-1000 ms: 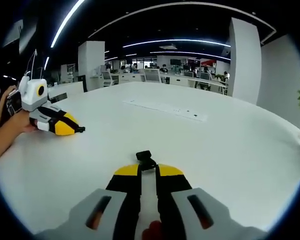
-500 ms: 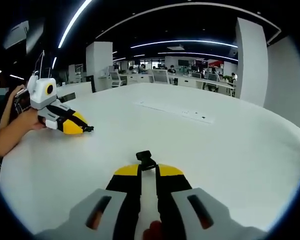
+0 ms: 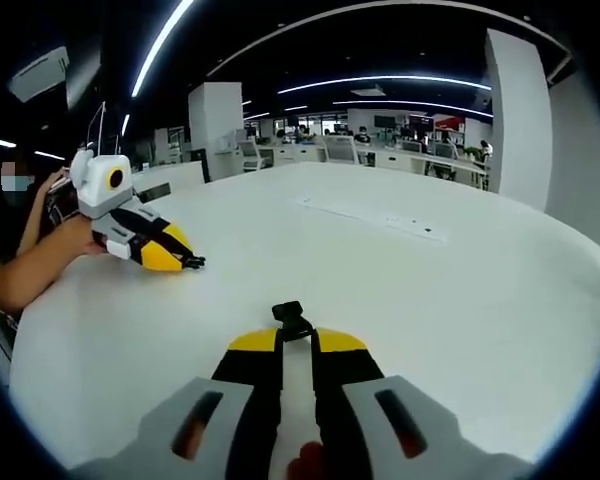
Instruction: Snap the two parts of the plastic buckle together until the buckle closes and remains connected.
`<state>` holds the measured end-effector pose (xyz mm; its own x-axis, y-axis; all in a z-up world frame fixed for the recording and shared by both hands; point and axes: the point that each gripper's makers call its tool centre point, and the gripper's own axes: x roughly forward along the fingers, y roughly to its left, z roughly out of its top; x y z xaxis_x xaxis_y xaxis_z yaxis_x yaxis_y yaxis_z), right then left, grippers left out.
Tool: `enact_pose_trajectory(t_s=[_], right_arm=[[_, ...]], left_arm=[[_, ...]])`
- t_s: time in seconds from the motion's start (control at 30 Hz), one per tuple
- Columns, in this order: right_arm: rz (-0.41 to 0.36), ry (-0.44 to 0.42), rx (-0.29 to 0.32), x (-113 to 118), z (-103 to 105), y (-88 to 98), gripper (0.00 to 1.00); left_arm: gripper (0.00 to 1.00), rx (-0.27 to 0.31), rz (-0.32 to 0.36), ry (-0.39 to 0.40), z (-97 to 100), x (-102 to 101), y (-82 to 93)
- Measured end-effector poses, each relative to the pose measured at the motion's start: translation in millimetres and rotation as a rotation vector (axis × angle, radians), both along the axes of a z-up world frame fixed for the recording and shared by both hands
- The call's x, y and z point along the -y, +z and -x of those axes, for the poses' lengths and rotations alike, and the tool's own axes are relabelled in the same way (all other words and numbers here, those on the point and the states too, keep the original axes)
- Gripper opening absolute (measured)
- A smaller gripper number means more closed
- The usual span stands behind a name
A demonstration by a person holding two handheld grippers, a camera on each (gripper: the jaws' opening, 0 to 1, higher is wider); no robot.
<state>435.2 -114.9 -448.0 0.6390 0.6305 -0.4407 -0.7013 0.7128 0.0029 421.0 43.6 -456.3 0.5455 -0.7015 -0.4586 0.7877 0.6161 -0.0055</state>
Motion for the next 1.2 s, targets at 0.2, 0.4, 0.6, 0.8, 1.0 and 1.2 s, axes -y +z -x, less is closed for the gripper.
enact_pose_trajectory(t_s=[0.2, 0.4, 0.6, 0.8, 1.0, 1.2], right_arm=[[0.008, 0.042, -0.01, -3.4, 5.1, -3.9, 0.11], [0.012, 0.105, 0.003, -9.9, 13.0, -3.1, 0.11], [0.016, 0.196, 0.011, -18.8, 25.1, -3.2, 0.11], [0.037, 0.308, 0.033, -31.5, 42.2, -3.9, 0.11], [0.05, 0.372, 0.034, -39.6, 52.8, -6.5, 0.11], [0.052, 0.395, 0.037, -42.6, 56.5, -6.3, 0.11]], left_arm=[[0.12, 0.004, -0.005, -0.053, 7.5, 6.6, -0.7], [0.12, 0.004, 0.001, -0.109, 16.7, 14.3, 0.3], [0.12, -0.003, 0.005, -0.169, 26.9, 20.0, 0.6], [0.12, -0.006, 0.007, -0.215, 33.4, 24.0, 0.5], [0.12, -0.021, 0.006, -0.254, 40.1, 26.7, -1.6], [0.12, -0.026, -0.002, -0.286, 46.2, 27.6, -2.6]])
